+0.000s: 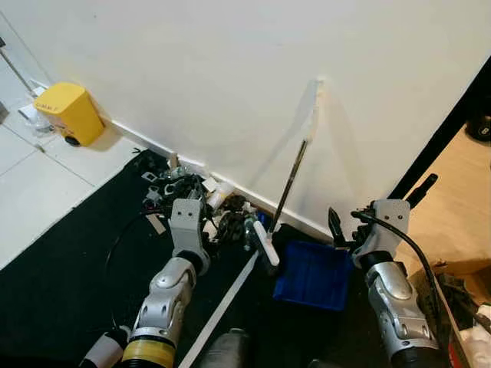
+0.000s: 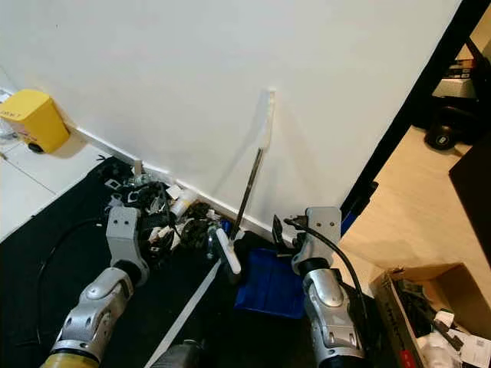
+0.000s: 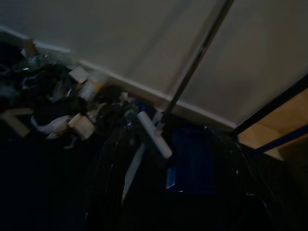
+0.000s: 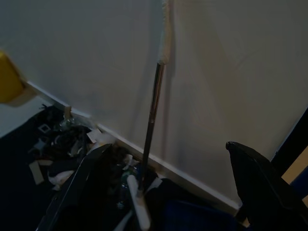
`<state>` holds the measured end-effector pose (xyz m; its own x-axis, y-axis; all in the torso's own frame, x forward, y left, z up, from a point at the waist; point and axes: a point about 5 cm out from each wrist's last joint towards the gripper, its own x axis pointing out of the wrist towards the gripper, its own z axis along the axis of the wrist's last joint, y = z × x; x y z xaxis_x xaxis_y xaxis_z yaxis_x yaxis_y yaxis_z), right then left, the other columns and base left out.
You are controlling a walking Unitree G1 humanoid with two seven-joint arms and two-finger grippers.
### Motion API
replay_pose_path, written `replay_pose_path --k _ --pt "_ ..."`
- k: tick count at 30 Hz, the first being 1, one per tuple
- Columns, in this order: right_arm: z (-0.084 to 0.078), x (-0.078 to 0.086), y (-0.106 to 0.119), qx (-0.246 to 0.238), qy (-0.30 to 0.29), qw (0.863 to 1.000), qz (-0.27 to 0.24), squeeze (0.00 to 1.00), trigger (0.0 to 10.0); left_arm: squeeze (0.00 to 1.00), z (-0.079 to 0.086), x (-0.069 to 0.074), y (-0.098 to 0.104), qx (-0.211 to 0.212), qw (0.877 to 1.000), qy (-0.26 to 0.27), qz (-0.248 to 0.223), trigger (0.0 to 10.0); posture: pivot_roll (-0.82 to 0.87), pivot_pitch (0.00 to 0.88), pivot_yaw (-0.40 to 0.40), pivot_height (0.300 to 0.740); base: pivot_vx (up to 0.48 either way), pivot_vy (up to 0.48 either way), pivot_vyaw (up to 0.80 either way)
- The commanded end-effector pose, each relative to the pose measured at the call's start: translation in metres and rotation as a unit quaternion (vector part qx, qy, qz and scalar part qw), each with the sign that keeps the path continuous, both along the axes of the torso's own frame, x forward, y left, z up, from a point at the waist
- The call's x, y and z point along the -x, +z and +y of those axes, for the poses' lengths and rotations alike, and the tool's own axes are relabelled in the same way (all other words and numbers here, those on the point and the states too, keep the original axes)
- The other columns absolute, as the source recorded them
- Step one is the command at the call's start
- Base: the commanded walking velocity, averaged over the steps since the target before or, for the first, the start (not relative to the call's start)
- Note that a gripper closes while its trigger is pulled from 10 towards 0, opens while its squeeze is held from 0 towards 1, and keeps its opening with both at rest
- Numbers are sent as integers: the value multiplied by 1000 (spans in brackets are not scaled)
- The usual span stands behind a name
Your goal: Sweep floor
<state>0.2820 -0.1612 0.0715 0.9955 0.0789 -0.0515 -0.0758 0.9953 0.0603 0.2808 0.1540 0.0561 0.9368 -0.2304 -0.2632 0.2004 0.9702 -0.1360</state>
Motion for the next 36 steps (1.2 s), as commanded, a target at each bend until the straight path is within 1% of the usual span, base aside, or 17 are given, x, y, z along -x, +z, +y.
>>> replay_pose_path --k 1,5,11,24,36 --pt "4 1 -4 -8 3 1000 5 0 10000 0 9 -1 -1 -14 1000 18 2 10000 75 108 50 740 0 0 0" --pt "8 0 -3 -10 12 1000 3 0 10000 0 11 -2 0 -15 1000 25 -3 10000 80 109 47 740 0 0 0" --pt "6 -2 -2 -12 13 1000 2 0 10000 0 11 -2 1 -13 999 32 -10 10000 82 108 43 740 0 0 0" --pt "9 -1 -4 -13 17 1000 5 0 10000 0 12 -3 0 -21 999 40 -14 10000 85 110 44 740 365 0 0" --pt "8 -1 -4 -11 18 1000 5 0 10000 0 12 -3 -1 -23 999 44 -16 10000 83 111 42 740 480 0 0"
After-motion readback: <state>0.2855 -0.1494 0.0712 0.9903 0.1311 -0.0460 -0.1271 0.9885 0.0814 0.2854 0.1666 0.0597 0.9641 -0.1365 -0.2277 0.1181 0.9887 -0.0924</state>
